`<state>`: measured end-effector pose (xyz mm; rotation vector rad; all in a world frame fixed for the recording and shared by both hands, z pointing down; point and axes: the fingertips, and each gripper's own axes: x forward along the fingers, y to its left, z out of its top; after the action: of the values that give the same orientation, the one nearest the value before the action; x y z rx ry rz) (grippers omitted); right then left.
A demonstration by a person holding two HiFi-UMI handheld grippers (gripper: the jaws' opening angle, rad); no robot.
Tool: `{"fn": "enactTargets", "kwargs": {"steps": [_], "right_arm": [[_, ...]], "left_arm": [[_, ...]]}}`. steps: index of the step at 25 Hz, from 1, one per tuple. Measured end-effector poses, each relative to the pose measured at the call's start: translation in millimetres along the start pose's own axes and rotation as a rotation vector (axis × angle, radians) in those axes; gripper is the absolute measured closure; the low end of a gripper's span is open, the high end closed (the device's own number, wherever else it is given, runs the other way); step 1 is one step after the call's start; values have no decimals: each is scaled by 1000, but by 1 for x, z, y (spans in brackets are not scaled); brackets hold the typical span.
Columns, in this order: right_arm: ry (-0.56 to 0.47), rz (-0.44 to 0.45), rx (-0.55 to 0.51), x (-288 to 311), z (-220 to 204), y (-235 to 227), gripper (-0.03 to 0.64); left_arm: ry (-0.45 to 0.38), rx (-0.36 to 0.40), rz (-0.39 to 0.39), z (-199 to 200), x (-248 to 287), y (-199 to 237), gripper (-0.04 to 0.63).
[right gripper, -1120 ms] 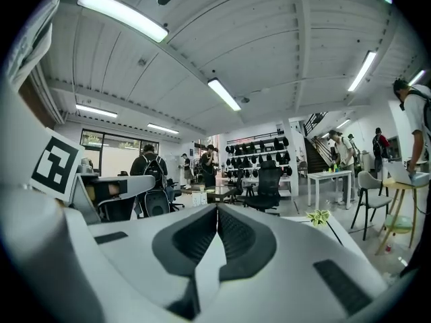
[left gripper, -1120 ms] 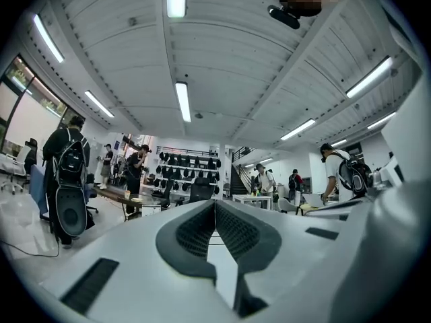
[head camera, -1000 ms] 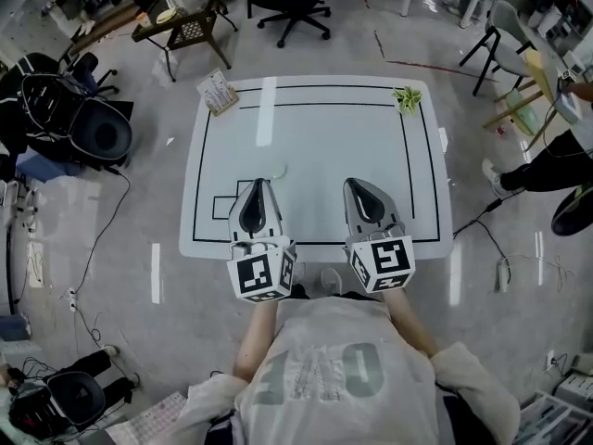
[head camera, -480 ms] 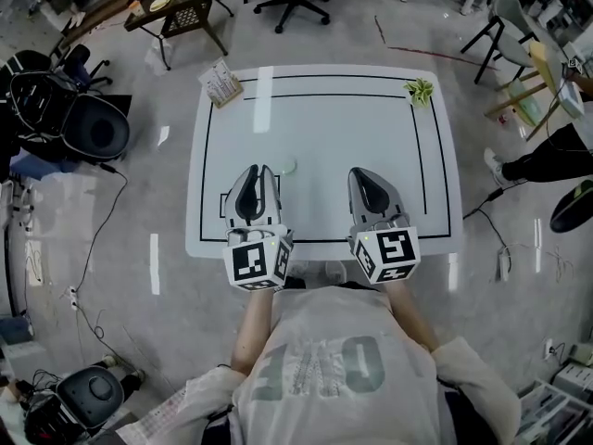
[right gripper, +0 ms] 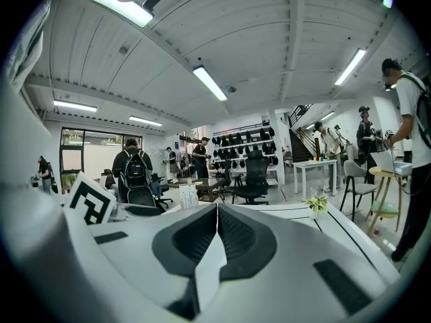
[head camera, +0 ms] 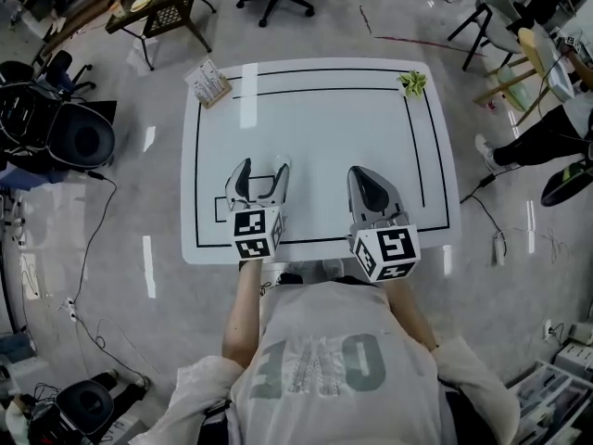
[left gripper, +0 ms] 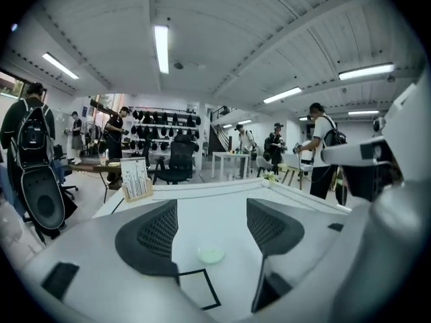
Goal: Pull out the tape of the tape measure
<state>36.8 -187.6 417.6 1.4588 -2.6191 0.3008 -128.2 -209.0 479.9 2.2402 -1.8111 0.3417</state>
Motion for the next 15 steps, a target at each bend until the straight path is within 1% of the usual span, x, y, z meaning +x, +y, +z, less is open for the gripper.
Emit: {"fn": "enactTargets", "kwargs": {"steps": [5,9,11,15], "right_arm": [[20,-33,4,-2,-6,0,586],[33,-67,4,-7,-10,-1,586],[37,-85,5,-10,-12,-2,586],[43,-121,9,-16,-14,-5,586]], "left_arm": [[153,79,-75,-50,36,-5,293],[272,125,-96,-86,55,0,295],[307,132,-109,-97,61,2,295],[350,111,-142,-106,68,3,296]]}}
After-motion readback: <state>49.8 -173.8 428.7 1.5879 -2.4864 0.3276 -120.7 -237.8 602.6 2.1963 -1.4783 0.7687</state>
